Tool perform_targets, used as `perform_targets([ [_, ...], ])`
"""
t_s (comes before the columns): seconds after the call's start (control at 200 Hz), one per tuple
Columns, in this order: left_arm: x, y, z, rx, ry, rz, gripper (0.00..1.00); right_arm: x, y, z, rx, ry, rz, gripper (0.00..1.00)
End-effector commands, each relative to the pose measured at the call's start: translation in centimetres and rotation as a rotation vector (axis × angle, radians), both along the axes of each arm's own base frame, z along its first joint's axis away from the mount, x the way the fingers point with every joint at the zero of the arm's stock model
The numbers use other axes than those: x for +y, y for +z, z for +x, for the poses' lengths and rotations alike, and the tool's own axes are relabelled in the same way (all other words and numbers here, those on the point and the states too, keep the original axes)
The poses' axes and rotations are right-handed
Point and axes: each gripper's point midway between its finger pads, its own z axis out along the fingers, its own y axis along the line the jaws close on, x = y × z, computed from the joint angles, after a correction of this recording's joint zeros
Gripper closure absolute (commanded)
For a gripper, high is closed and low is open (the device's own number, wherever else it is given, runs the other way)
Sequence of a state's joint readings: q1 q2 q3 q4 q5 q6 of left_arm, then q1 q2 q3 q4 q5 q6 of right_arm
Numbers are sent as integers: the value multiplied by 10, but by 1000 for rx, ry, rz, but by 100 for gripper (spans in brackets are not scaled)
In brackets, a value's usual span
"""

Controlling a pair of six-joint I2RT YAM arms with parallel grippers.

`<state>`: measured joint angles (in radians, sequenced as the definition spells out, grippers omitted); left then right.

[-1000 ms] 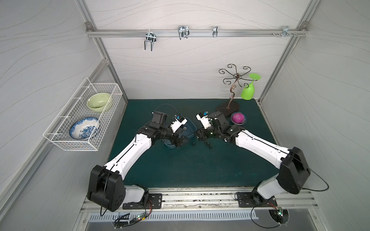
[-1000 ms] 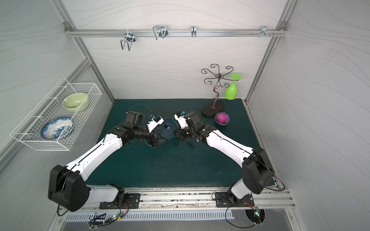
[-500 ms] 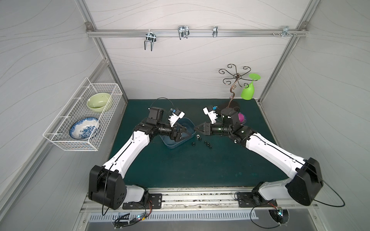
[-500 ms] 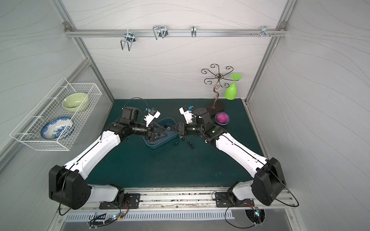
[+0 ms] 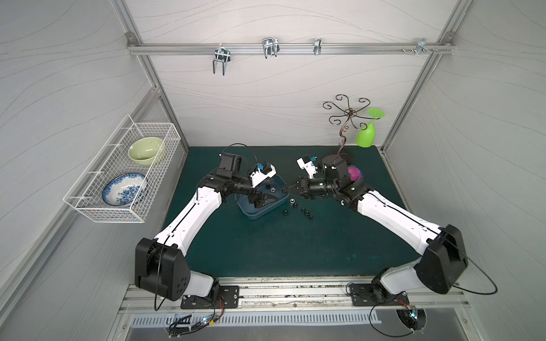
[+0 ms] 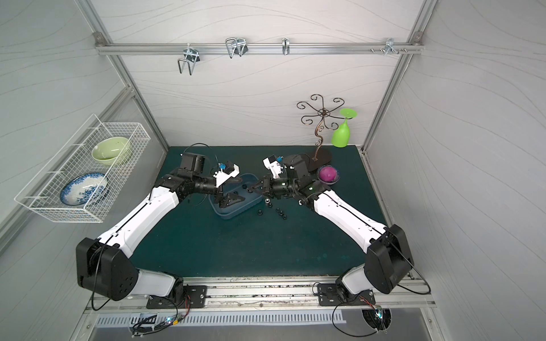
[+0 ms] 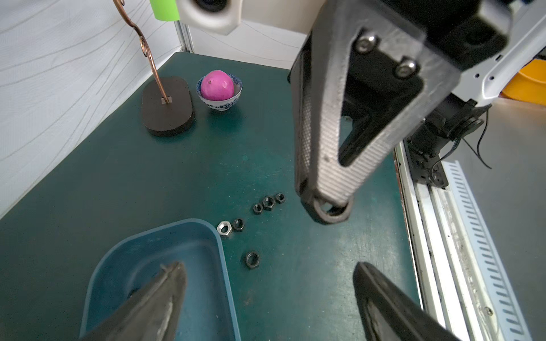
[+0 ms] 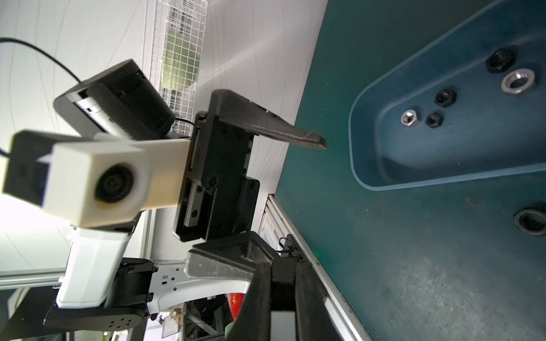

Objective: Put the nuts on the desktop into the storage box
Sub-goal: Place the nut in the storage box.

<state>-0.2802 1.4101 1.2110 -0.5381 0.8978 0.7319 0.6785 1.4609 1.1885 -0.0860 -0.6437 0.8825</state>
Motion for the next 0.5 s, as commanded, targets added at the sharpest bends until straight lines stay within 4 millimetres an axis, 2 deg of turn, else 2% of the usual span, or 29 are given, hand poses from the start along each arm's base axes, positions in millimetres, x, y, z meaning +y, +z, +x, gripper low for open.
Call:
perform_targets([
  [0.0, -5, 13, 1, -81, -37, -11, 7, 3, -2, 2, 66, -14, 2, 100],
  [0.13, -8, 6, -2, -84, -48, 4, 10, 9, -14, 3, 103, -14, -7, 100],
  [0.325, -16, -8, -21, -108, -140, 72, 16, 20, -24, 2, 143, 5, -4, 100],
  [0.495, -17, -9, -17, -110, -121, 94, 33, 21, -26, 0, 145, 13, -9, 100],
])
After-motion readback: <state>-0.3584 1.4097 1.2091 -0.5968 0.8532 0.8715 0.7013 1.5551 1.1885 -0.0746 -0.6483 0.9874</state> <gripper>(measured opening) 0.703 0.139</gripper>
